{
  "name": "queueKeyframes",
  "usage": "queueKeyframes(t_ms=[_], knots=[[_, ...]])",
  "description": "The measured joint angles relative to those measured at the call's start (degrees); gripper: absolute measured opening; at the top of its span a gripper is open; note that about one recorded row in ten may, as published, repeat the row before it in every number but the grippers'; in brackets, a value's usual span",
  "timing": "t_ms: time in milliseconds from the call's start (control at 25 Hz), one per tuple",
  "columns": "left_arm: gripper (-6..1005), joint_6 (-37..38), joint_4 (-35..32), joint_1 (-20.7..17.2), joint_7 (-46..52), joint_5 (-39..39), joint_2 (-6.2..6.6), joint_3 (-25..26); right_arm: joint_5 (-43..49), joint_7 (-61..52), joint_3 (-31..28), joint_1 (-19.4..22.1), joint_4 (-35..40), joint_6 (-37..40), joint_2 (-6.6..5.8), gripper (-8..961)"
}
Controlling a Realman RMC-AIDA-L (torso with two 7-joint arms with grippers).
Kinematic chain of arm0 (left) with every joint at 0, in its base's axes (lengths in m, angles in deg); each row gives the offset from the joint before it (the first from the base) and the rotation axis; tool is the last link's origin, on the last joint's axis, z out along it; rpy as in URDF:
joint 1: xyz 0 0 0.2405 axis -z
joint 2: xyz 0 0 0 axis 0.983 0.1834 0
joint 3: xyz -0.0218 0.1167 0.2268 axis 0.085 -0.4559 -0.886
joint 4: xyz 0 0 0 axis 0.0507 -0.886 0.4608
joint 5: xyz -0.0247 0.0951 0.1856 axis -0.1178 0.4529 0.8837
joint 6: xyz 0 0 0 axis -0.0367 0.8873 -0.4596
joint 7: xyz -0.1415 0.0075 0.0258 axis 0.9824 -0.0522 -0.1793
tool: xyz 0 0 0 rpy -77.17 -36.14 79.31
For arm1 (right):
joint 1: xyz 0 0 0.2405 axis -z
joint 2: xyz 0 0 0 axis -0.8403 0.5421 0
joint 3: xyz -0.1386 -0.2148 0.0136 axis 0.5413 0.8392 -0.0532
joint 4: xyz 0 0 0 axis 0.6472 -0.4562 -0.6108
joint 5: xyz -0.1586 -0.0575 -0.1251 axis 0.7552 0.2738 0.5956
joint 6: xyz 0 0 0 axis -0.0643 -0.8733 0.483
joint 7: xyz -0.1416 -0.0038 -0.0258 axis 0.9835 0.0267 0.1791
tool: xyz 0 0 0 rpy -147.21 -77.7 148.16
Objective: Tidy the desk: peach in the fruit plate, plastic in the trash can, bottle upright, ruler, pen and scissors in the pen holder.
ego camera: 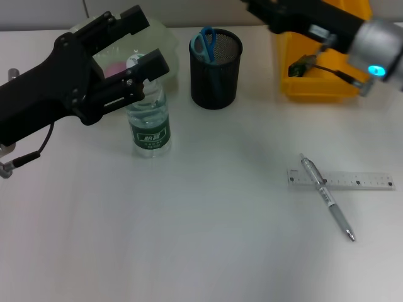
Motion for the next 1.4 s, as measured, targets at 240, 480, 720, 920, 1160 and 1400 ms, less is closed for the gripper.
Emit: queueKeyframes(t_ms=[240, 480, 720, 920, 1160, 1400], knots=[[786, 0.07, 0.0, 0.04, 0.08, -0.02, -0.03, -0.06, -0.14, -10.62, 3.45, 10.64, 13.27, 7.61, -0.06, 313], [786, 0.43, 0.0, 0.23, 0.38, -0.01, -0.12, -0.15, 4.99, -23.92, 3.27, 19.22, 25.96, 13.32, -1.27, 376], [786, 1.26, 0.0, 0.49, 2.06, 0.03, -0.12, -0.61, 16.7, -37.97, 1.81, 23.0, 45.35, 24.89, -1.89, 398], [786, 1.3, 0.63, 0.44, 2.18, 0.12, -0.08, -1.43, 30.23, -49.77, 1.21, 21.82, 59.76, 32.21, -1.99, 448], [786, 1.32, 1.09, 0.45, 2.03, 3.31, 0.18, -1.43, 44.56, -57.76, 1.57, 16.06, 70.71, 40.02, -3.97, 567], [786, 1.42, 1.34, 0.08, 2.29, 4.51, 0.24, -1.11, 51.57, -57.07, 4.74, 8.84, 70.68, 49.83, -5.88, 661]])
